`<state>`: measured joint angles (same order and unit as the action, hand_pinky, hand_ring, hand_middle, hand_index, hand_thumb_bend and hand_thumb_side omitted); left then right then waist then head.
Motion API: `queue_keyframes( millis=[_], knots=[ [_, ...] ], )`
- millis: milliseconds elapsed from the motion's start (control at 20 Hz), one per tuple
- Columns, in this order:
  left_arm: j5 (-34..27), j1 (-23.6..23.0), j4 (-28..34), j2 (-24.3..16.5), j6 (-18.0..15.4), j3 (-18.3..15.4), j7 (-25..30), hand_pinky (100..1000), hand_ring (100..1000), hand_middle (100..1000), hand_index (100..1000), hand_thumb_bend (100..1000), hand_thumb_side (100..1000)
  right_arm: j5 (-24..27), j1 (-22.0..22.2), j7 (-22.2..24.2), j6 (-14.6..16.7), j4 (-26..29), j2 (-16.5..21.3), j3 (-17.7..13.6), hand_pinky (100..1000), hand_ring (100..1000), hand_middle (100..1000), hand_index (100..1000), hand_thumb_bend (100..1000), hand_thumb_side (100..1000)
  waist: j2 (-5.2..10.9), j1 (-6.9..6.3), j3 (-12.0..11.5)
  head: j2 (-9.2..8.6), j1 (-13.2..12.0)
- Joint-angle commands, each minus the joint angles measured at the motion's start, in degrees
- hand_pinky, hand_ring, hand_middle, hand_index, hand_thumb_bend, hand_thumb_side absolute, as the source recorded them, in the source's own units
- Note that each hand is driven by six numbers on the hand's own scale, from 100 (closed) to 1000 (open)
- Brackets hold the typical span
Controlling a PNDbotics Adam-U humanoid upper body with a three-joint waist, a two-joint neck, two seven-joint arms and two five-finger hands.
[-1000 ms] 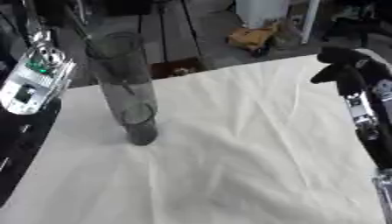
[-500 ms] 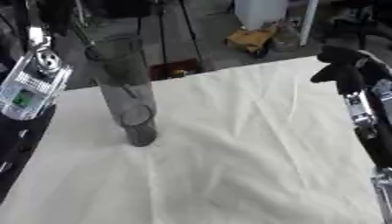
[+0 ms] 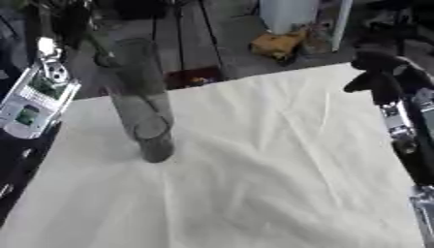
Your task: Arrange flowers into the vase.
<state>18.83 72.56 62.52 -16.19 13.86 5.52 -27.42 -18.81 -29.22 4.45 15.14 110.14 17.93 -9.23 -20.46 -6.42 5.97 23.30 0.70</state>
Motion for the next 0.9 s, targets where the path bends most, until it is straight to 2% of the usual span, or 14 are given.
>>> queue_keyframes(
  millis=[50, 350, 900],
  knots=[
    [1.87, 0.94, 0.4, -2.14, 1.09, 0.09, 2.5, 386, 646, 670, 565, 100, 795, -0.3, -0.44, -0.33, -0.02, 1.17, 0.76, -0.52, 683, 838, 532, 864, 162, 1000, 1.74, 0.58, -0.1, -0.03, 0.2],
    [3.85, 1.32, 0.66, -2.06, 2.65, -0.29, 5.12, 390, 653, 677, 567, 100, 784, -0.3, -0.33, -0.4, -0.12, 1.04, 0.79, -0.5, 683, 839, 532, 864, 165, 1000, 1.74, 0.61, -0.16, -0.14, 0.09],
    [6.97, 2.3, 0.45, -2.49, 2.99, 0.3, 11.65, 451, 716, 752, 731, 100, 827, -0.03, 0.0, -0.32, -0.25, 1.24, 0.81, -0.49, 684, 838, 529, 864, 162, 1000, 1.83, 0.11, -0.25, -0.4, 0.03]
  ],
)
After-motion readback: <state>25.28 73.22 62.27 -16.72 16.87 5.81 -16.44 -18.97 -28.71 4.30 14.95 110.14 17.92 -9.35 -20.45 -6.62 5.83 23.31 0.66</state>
